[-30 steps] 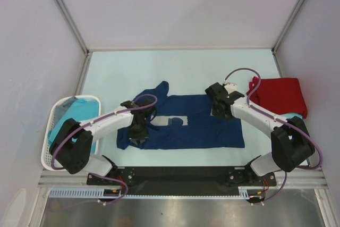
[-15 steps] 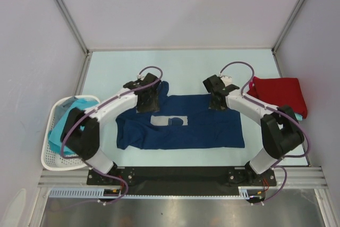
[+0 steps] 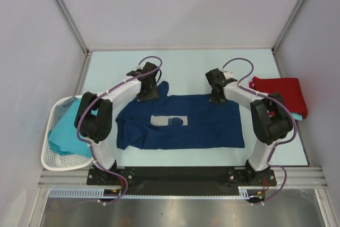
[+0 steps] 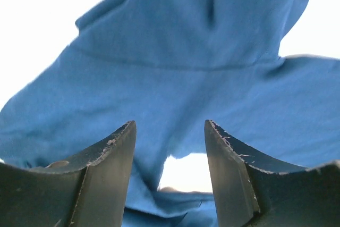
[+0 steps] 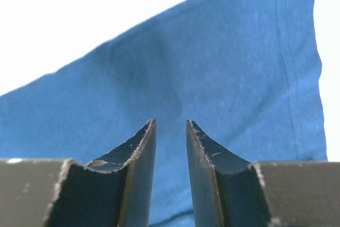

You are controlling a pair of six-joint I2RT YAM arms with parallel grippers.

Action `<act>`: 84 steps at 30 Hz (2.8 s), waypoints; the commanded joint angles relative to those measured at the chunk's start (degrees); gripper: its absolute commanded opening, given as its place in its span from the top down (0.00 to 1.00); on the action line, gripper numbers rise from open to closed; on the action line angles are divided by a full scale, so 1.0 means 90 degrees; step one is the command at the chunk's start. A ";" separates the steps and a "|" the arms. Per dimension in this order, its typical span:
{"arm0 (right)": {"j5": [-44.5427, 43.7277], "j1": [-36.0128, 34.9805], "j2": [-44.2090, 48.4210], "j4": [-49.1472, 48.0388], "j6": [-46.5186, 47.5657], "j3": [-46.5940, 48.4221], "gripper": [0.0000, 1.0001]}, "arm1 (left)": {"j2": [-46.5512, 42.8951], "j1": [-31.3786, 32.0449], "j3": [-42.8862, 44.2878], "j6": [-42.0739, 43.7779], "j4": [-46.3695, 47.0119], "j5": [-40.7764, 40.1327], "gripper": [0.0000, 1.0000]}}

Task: Fold and stack the t-shirts
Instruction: Fold the flattened tshirt in 1/3 of the way

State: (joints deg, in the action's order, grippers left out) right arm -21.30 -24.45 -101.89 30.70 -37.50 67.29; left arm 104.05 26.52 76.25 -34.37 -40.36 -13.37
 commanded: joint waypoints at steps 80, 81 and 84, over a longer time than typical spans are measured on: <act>-0.0075 -0.1297 0.1106 0.0535 0.0562 0.0004 0.47 | -0.3866 0.0890 -0.2836 -0.0956 -0.1092 0.0684 0.35; -0.0075 -0.1297 0.1135 0.0534 0.0563 -0.0005 0.47 | -0.3875 0.0910 -0.2915 -0.0976 -0.1063 0.0694 0.36; -0.0055 -0.1297 0.1213 0.0525 0.0553 -0.0074 0.47 | -0.3934 0.0949 -0.3198 -0.1035 -0.0829 0.0723 0.36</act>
State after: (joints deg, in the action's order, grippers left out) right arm -20.58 -35.90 -93.97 35.88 -32.51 67.18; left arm 71.07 34.33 49.39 -41.19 -49.91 -7.70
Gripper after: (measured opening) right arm 0.531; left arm 0.645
